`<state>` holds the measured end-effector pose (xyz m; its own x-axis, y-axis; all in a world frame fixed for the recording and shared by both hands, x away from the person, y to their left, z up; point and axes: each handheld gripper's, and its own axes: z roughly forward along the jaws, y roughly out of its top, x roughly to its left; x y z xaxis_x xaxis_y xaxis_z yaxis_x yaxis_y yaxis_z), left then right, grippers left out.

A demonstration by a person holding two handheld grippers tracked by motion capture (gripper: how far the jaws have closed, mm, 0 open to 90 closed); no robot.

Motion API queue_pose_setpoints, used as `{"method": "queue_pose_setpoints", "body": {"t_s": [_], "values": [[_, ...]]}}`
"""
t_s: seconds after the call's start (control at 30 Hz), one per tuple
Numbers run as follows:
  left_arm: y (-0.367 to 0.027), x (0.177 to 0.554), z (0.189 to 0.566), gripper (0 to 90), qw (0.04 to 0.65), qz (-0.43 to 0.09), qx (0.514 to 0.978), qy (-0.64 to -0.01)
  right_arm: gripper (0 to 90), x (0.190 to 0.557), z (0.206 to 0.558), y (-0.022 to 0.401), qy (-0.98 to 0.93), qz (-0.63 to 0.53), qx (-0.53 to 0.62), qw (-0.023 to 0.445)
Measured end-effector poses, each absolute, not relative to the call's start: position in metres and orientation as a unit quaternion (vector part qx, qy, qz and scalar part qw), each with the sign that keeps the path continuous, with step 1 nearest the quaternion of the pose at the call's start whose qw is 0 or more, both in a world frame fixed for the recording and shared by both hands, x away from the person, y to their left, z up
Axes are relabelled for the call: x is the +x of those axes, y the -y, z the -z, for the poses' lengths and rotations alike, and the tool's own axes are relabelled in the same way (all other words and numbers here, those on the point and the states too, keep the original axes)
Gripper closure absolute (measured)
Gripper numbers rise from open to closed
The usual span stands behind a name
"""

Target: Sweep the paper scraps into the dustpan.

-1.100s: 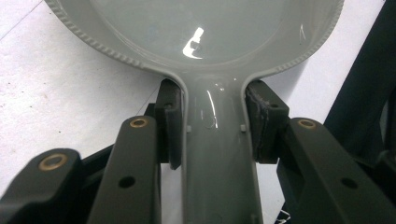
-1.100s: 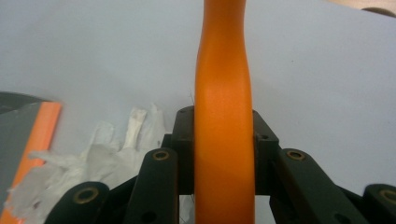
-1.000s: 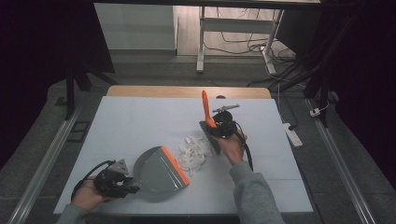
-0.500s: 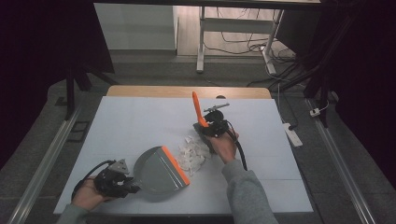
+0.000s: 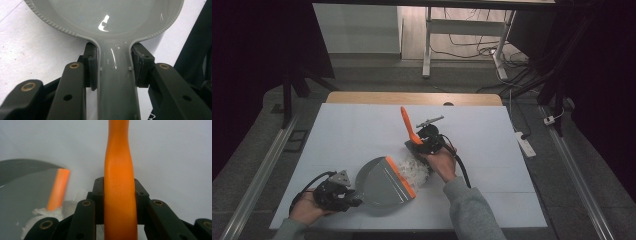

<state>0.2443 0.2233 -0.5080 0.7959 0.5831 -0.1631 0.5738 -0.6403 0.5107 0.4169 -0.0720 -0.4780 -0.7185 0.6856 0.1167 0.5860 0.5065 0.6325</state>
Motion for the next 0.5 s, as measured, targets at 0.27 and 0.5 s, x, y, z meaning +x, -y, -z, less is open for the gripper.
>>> {"method": "queue_pose_setpoints", "body": {"t_s": [0.27,0.5], "values": [[-0.224,0.244,0.508,61.3,0.283,-0.008,0.904,-0.320,70.1,0.400,0.446,0.085,-0.848,-0.389,0.349,0.088],[-0.223,0.246,0.508,61.4,0.280,-0.006,0.906,-0.317,70.1,0.415,0.438,0.109,-0.832,-0.382,0.382,0.125]]}}
